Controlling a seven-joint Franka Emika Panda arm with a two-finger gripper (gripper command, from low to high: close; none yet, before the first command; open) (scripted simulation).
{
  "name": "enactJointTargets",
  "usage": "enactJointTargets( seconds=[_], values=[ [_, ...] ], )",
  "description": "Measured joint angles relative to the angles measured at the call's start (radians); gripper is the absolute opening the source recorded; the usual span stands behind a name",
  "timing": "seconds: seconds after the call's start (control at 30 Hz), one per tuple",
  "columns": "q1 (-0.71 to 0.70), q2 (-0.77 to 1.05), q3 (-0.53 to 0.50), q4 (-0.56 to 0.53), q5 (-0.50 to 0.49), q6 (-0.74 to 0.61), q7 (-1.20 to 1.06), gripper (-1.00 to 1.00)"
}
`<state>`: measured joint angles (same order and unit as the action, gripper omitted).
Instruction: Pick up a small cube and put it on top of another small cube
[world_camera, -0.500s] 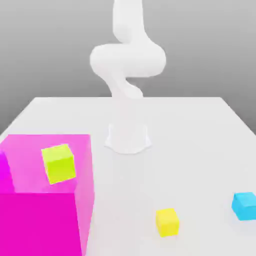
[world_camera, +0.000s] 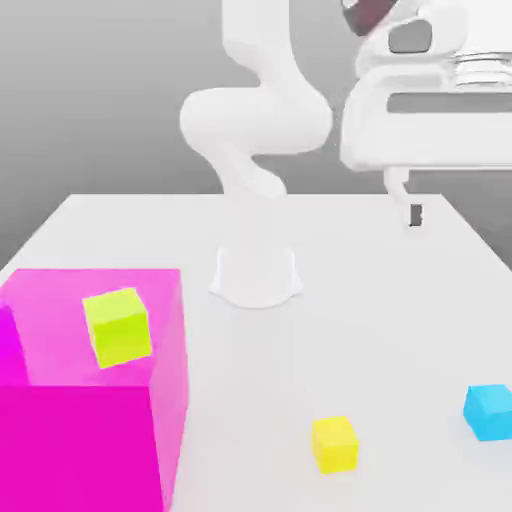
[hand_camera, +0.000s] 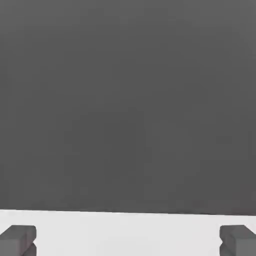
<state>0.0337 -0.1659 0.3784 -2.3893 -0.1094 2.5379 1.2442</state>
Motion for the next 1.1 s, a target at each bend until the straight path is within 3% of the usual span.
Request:
enactJointTargets(
  seconds=[0.37, 0.53, 0.57, 0.77, 0.97, 1.1],
  values=[
    [0.198, 0.412, 0.058, -0.053, -0.162, 0.140, 0.343, 0.00],
    [0.312, 0.593, -0.056, -0.022, -0.286, 0.259, 0.458, 0.00],
    [0.329, 0.619, -0.077, -0.016, -0.304, 0.278, 0.472, -1.00],
    [0.338, 0.632, -0.088, -0.013, -0.315, 0.289, 0.480, -1.00],
    [0.241, 0.461, 0.027, -0.059, -0.169, 0.170, 0.372, -1.00],
    [0.112, 0.323, -0.032, -0.146, -0.039, 0.137, 0.274, -1.00]
  ],
)
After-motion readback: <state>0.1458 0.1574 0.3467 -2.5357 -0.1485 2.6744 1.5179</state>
